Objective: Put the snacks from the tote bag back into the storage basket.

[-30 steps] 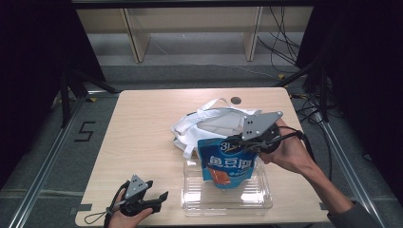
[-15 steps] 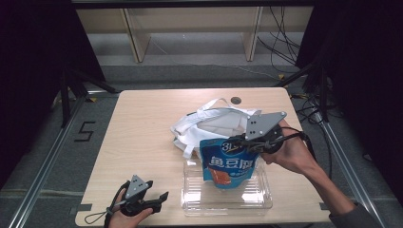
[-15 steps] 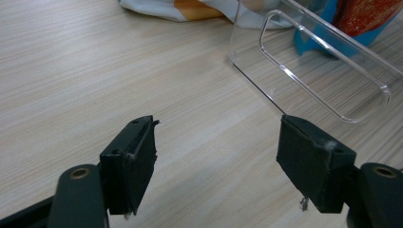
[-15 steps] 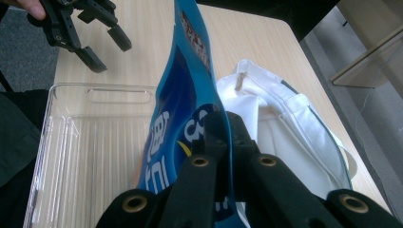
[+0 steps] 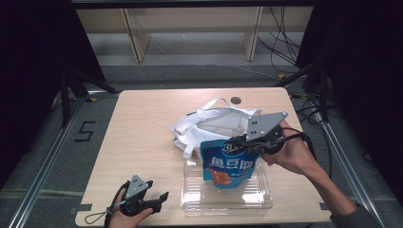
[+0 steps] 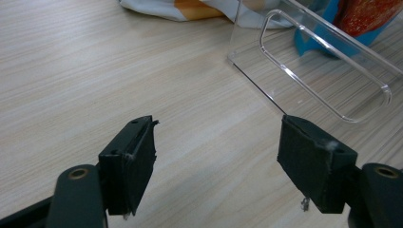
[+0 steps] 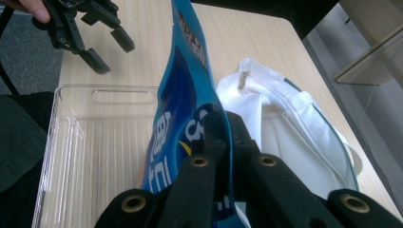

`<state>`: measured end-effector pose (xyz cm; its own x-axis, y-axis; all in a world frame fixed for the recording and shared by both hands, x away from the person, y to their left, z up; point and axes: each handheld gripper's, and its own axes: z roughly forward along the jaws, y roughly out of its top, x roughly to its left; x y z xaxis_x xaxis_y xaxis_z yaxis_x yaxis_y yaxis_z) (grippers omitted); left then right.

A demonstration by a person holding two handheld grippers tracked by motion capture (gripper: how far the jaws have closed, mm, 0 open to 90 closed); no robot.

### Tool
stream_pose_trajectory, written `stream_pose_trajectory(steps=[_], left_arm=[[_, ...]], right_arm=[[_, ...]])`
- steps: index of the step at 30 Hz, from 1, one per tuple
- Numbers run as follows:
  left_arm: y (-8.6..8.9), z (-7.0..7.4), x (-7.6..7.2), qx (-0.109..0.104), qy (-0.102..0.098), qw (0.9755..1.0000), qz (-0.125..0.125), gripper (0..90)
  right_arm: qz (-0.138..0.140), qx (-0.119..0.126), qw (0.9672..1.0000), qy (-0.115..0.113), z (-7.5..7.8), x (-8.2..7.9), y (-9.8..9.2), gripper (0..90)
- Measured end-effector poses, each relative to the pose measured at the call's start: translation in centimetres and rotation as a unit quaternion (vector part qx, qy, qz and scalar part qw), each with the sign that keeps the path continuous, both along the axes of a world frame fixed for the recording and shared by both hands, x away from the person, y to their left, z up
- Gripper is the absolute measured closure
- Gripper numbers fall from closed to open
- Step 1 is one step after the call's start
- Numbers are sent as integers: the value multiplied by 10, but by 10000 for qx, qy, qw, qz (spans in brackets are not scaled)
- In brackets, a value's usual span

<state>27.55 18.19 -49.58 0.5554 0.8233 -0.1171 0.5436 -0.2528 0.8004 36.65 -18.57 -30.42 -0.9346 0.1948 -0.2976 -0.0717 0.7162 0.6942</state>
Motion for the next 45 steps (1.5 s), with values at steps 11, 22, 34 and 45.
stream_pose_trajectory(steps=[11,22,34,45], left_arm=[[-1,0,0,-33,-9,10000,30,277],[-1,-1,0,-42,-8,10000,39,275],[-1,-1,0,-46,-4,10000,42,272],[-1,-1,0,-55,2,10000,38,271]], right_arm=[[-94,178,9996,199,2,-3,-3,770],[-318,633,9973,211,17,-8,-20,609],[-705,891,9927,400,24,-13,-35,506],[-928,1080,9889,414,24,-20,-53,449]])
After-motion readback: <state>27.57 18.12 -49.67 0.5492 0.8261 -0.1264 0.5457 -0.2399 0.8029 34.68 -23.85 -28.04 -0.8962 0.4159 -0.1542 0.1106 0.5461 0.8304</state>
